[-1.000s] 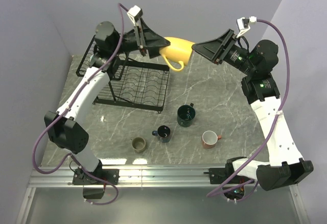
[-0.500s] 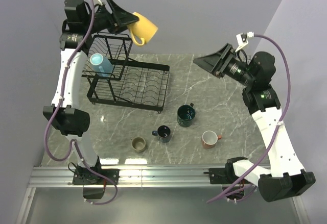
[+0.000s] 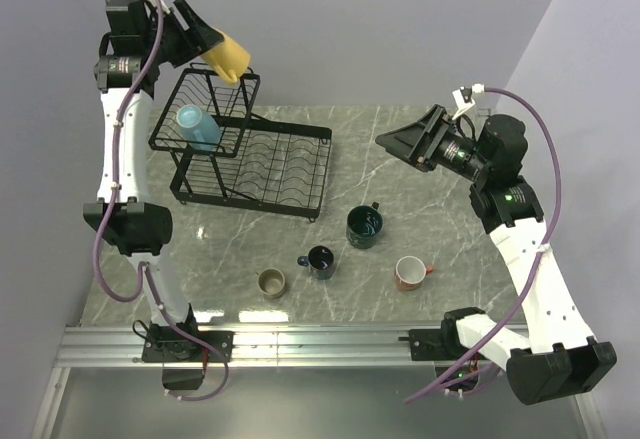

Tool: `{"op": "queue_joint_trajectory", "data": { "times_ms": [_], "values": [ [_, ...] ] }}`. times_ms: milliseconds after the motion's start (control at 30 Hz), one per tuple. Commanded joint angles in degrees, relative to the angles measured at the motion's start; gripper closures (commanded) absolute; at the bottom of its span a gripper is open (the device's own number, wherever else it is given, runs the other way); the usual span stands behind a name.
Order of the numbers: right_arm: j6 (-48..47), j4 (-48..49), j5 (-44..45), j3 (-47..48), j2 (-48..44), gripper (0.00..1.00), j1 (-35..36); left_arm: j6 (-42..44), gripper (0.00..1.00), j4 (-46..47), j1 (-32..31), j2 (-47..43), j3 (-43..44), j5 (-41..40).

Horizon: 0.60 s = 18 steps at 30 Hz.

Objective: Load the cups into the dish rack

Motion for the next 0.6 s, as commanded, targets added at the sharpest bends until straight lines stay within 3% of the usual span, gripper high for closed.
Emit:
{"op": "queue_joint_trajectory", "data": {
  "times_ms": [0, 433, 500, 567],
  "values": [
    [-1.08, 0.03, 0.03, 0.13, -1.23, 0.28, -0.07, 6.21, 1.0, 2.26, 0.94, 0.93, 6.03, -7.43],
    [-1.79, -1.82, 0.21, -2.15, -2.2, 0.29, 0.28, 10.25, 1.0, -0.82, 0.59, 4.97, 7.09, -15.35],
    [-1.7, -1.55, 0.04, -2.24, -1.94, 0.29, 0.28, 11.91, 1.0, 5.13, -0.81, 2.8, 1.24, -17.46],
    [-1.61, -1.37, -0.14, -2.24, -1.49, 0.3, 0.54, 14.11, 1.0, 11.72, -2.73, -3.61, -11.58, -20.71]
  ]
}}
